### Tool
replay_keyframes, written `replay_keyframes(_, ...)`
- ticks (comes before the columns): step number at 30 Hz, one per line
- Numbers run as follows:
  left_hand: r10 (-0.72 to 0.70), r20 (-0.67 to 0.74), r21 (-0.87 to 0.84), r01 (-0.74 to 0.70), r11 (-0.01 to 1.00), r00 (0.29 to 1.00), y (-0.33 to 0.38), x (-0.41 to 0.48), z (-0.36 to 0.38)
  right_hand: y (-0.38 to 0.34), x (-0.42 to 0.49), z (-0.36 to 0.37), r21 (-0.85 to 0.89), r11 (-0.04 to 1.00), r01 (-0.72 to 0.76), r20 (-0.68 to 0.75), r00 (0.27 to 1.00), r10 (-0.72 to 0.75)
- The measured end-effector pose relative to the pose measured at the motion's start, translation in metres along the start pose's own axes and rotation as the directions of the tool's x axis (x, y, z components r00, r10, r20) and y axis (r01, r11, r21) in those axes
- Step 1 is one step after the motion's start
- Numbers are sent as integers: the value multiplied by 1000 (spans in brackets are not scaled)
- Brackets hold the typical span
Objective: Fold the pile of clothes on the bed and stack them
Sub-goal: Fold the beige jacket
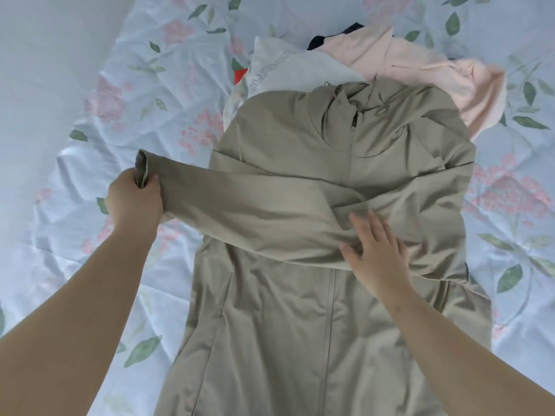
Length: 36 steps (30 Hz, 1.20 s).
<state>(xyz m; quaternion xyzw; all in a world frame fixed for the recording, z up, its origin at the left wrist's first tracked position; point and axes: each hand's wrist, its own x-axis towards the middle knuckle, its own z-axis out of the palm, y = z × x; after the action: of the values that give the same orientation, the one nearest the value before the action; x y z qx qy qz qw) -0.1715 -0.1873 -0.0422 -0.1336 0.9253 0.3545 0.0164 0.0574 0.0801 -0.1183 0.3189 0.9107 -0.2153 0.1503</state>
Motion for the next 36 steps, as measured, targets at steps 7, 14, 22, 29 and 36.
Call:
replay_keyframes(7,8,57,69,-12,998,998,-5,16,8,-14,0,9,48,941,-334,-6,942,334)
replay_keyframes(14,162,299,-140,-124,982,940,19,-41,63,-43,-3,26,156,959,-238,65,971,230)
replay_keyframes(22,249,633,58,-366,929,733,15,-75,102,-35,8,10,292,938,-186,-19,979,201)
replay_keyframes(29,240,544,359,-481,800,804,18,-60,121,-29,52,-35,389,918,-80,-153,977,149)
replay_keyframes(36,304,434,336,-465,819,848,26,-53,122,-28,104,-65,260,966,-11,-232,970,73)
